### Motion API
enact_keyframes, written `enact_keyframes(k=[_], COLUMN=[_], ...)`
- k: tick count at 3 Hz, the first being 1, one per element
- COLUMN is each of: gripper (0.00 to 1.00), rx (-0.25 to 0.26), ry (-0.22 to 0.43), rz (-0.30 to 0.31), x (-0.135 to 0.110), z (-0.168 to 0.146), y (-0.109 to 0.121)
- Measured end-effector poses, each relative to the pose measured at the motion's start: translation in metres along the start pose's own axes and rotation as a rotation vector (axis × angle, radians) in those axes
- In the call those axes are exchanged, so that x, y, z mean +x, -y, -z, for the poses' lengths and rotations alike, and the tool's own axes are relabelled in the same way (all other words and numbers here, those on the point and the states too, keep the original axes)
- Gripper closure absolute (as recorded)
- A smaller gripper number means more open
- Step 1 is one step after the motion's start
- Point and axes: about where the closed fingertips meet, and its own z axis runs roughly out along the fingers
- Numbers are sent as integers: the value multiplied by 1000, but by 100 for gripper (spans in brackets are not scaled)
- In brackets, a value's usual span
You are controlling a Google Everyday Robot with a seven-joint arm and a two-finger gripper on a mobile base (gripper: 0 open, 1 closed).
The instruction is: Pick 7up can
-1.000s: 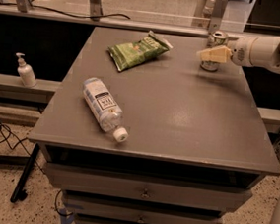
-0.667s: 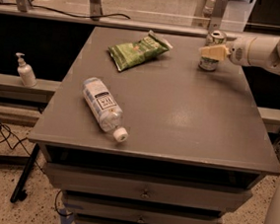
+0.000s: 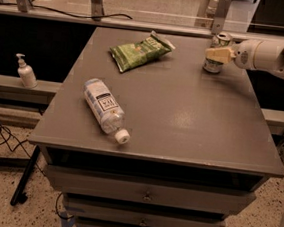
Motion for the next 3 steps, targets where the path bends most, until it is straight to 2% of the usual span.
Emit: enact_keyframes(k=[1,2,3], gripper=[100,100,100], rx=[-46,-102,-145], ry=[23,78,150], rz=[28,87,134], x=[-21,-57,-92], z=[18,45,75], y=[-28,-64,-90])
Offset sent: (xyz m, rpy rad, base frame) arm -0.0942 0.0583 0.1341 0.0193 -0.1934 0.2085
